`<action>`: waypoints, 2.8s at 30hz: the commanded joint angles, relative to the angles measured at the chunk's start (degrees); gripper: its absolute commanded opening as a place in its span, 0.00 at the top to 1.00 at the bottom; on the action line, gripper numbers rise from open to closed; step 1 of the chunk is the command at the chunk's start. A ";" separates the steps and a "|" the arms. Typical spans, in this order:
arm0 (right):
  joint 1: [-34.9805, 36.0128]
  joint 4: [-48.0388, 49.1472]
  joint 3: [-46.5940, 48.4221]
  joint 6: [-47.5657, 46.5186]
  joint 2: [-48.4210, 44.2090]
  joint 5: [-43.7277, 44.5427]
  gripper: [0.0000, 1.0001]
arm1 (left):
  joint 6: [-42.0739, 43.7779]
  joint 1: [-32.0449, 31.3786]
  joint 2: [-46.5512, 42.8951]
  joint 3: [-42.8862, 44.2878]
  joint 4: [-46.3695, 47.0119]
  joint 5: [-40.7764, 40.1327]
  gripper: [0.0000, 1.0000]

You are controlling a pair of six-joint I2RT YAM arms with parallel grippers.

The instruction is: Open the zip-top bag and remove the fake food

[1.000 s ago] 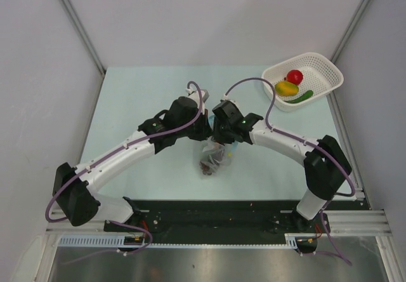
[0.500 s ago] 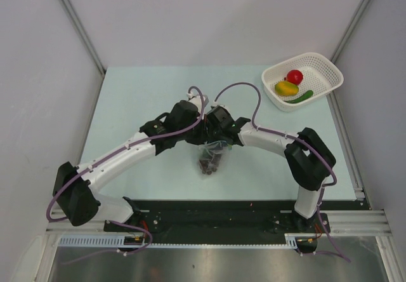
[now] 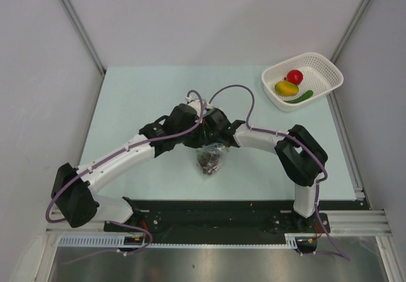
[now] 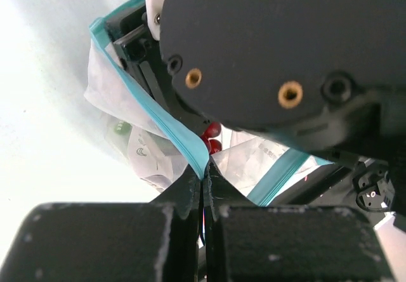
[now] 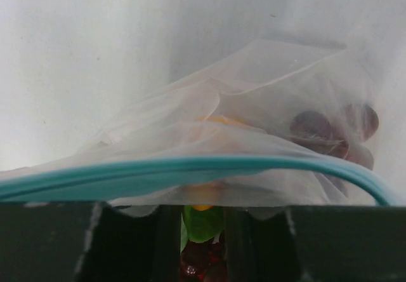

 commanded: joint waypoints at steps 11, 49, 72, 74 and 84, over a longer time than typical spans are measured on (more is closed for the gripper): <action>0.21 -8.67 -0.77 -2.86 -15.20 -2.16 0.99 | -0.94 0.48 -4.48 -0.82 0.98 -0.38 1.00; -53.46 10.65 4.76 -0.13 -21.84 -12.18 1.00 | 7.49 1.36 -4.66 2.07 1.07 11.83 1.00; -56.31 -17.37 21.83 -4.00 -5.55 -14.65 0.22 | 3.64 1.36 -3.25 3.40 1.77 13.68 1.00; -52.36 -18.61 17.88 -5.05 -12.55 -14.91 0.22 | 2.75 1.36 -3.25 3.13 3.61 14.03 1.00; -18.54 -29.42 8.11 -7.61 -35.09 -3.69 0.30 | 0.64 1.36 -2.90 3.39 5.03 13.85 1.00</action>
